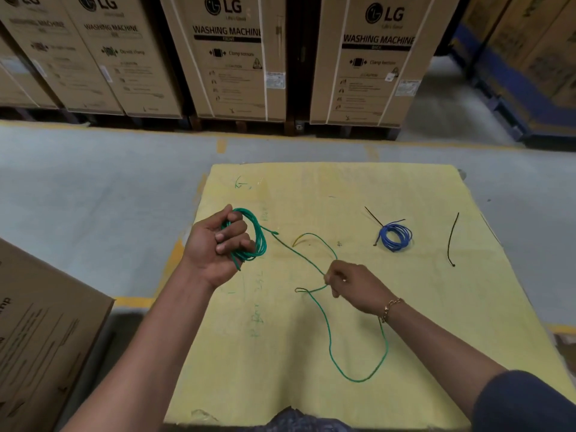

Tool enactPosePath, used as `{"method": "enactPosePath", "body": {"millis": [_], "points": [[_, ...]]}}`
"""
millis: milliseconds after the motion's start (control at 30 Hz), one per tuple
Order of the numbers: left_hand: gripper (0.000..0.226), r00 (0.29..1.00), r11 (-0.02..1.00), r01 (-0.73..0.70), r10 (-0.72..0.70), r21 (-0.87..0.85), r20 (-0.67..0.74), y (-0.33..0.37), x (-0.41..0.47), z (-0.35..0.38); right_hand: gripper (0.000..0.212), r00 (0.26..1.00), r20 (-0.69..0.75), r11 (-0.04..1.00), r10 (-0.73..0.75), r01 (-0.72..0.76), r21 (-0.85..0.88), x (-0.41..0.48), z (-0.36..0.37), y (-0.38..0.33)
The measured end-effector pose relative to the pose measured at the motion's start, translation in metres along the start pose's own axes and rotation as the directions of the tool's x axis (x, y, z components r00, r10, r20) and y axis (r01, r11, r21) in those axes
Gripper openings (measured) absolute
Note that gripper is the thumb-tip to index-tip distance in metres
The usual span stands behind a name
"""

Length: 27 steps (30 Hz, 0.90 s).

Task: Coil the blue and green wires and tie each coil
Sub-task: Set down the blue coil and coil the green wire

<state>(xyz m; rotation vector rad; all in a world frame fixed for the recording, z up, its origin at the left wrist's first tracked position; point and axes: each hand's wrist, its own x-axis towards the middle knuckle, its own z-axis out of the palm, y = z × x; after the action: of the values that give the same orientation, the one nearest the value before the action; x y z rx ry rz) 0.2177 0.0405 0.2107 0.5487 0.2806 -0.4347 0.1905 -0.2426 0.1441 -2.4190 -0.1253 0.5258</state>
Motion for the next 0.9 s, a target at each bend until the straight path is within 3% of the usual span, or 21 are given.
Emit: {"method": "enactPosePath", "body": {"millis": [67,167,300,433,533,800,900], "points": [[0.034,0.999,0.998,0.042,-0.042,0.041,0.002,0.001,-0.003,0.000,0.013,0.994,-0.107,0.989,0.026,-0.010,0.151,0.002,-0.003,0.004],[0.033,0.996,0.994,0.081,-0.082,0.072,0.015,0.000,-0.005,-0.001,0.007,0.975,-0.223,0.987,0.003,0.033,0.157,0.006,-0.006,0.005],[0.033,0.994,0.988,0.101,-0.105,0.117,0.025,0.001,-0.005,-0.001,0.007,0.970,-0.241,0.985,0.011,0.031,0.170,0.011,-0.014,-0.002],[0.031,0.992,0.977,0.115,-0.123,0.179,0.032,0.002,-0.008,0.003,0.028,0.990,-0.064,0.888,0.129,-0.087,0.452,0.014,-0.029,-0.009],[0.032,0.990,0.971,0.127,-0.135,0.205,0.027,0.003,-0.010,0.005,0.023,0.987,0.074,0.743,0.143,-0.156,0.651,0.014,-0.036,-0.011],[0.031,0.984,0.966,0.159,-0.171,0.202,0.041,-0.003,-0.009,0.008,0.016,0.989,0.113,0.546,0.090,-0.144,0.825,0.012,-0.042,-0.009],[0.031,0.981,0.960,0.181,-0.192,0.212,0.033,-0.006,-0.009,0.006,0.015,0.994,0.104,0.516,0.025,-0.102,0.851,0.009,-0.044,-0.013]]}}
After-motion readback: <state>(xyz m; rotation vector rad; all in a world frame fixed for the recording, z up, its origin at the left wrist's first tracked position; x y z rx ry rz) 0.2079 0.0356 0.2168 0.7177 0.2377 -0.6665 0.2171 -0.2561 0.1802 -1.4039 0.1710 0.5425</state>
